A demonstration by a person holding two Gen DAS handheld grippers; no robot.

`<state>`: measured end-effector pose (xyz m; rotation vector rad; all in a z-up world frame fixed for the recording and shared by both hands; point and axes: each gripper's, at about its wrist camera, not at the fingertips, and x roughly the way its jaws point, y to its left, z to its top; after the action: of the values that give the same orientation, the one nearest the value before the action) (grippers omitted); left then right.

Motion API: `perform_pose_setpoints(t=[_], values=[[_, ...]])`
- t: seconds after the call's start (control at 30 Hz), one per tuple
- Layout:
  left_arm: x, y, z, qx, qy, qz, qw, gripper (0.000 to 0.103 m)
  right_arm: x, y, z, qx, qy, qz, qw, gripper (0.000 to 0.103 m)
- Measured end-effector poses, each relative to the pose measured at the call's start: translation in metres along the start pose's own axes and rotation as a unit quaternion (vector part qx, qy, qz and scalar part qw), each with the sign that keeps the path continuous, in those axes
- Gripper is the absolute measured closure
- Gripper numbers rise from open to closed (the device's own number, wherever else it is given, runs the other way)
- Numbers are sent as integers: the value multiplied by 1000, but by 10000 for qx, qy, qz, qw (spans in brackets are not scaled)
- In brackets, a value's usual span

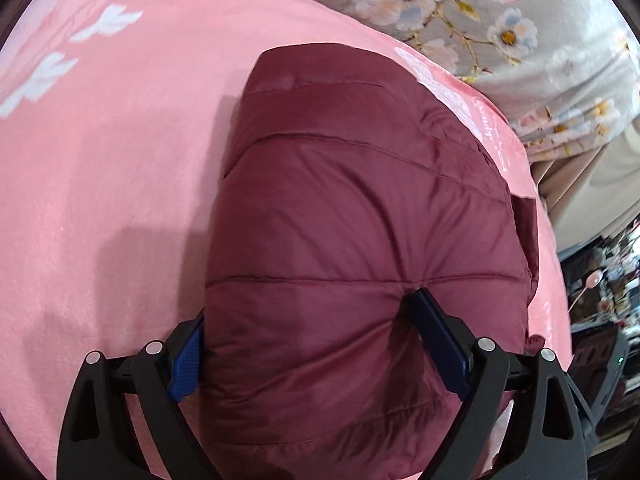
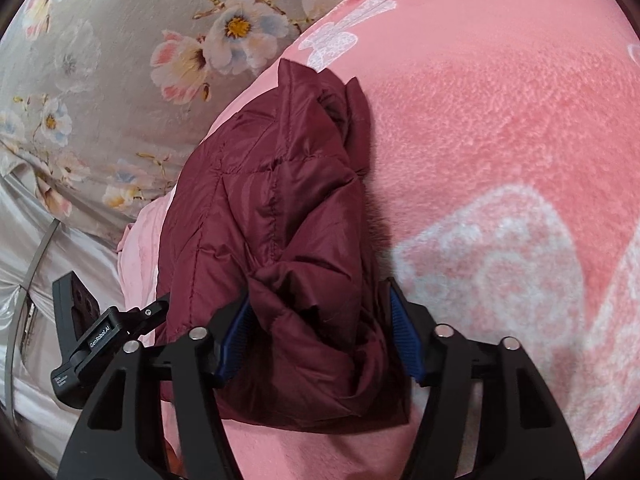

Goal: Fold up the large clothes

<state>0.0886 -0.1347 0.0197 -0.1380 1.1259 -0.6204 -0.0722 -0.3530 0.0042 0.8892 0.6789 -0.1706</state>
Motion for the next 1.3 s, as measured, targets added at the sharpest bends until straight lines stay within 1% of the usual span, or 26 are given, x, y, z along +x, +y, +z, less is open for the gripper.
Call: perform_pose_setpoints(t=[0.03, 0.07, 0.1, 0.13, 0.17, 0.2, 0.23, 0.33, 0.43, 0.57, 0.73, 0.83, 0.9, 1.0, 1.07, 1.2, 1.3], values=[[-2, -1, -1, 64, -28, 43, 10000, 20, 1, 2, 1, -2, 38, 33, 10000, 63], [-6, -5, -1, 166, -81, 96, 9998, 28, 1, 4, 2, -54, 33, 12, 10000, 67], [-11, -8, -1, 287, -134, 158, 9994, 32, -2, 10, 3, -190, -27, -51, 9998, 76], [-16, -12, -1, 405, -184, 199, 9988, 41, -5, 15, 3, -280, -63, -77, 9996, 83], [-20, -14, 0, 482, -227, 221, 9983, 51, -9, 21, 3, -370, -118, -103, 9992, 85], [-28, -18, 1, 602, -302, 234, 9975, 55, -14, 26, 4, -449, -193, -128, 9987, 87], [-33, -20, 3, 660, -352, 209, 9970, 64, -20, 34, 5, -546, -302, -150, 9979, 88], [-56, -31, 8, 887, -594, 38, 9943, 72, -40, 58, 9, -829, -644, -238, 9942, 89], [-83, -43, 16, 1152, -920, -93, 9890, 73, -63, 89, 12, -1252, -1075, -342, 9857, 89], [-125, -57, 31, 1437, -1461, -271, 9784, 74, -86, 127, 20, -1646, -1528, -301, 9740, 89], [-170, -69, 53, 1776, -2164, -264, 9597, 73, -106, 172, 36, -2072, -2022, -43, 9572, 89], [-196, -66, 70, 1939, -2534, -180, 9476, 74, -109, 199, 44, -2323, -2218, 94, 9470, 89], [-208, -60, 77, 1999, -2713, -136, 9414, 73, -107, 219, 48, -2474, -2315, 184, 9407, 89], [-230, -44, 93, 2072, -3061, -17, 9292, 73, -98, 253, 53, -2776, -2466, 311, 9280, 89], [-238, -33, 103, 2097, -3215, 56, 9234, 73, -89, 274, 55, -2929, -2526, 374, 9214, 89], [-249, -6, 122, 2064, -3487, 142, 9141, 73, -62, 307, 58, -3188, -2608, 541, 9096, 89], [-250, 17, 136, 2053, -3663, 188, 9074, 73, -39, 324, 63, -3318, -2611, 655, 9041, 89]])
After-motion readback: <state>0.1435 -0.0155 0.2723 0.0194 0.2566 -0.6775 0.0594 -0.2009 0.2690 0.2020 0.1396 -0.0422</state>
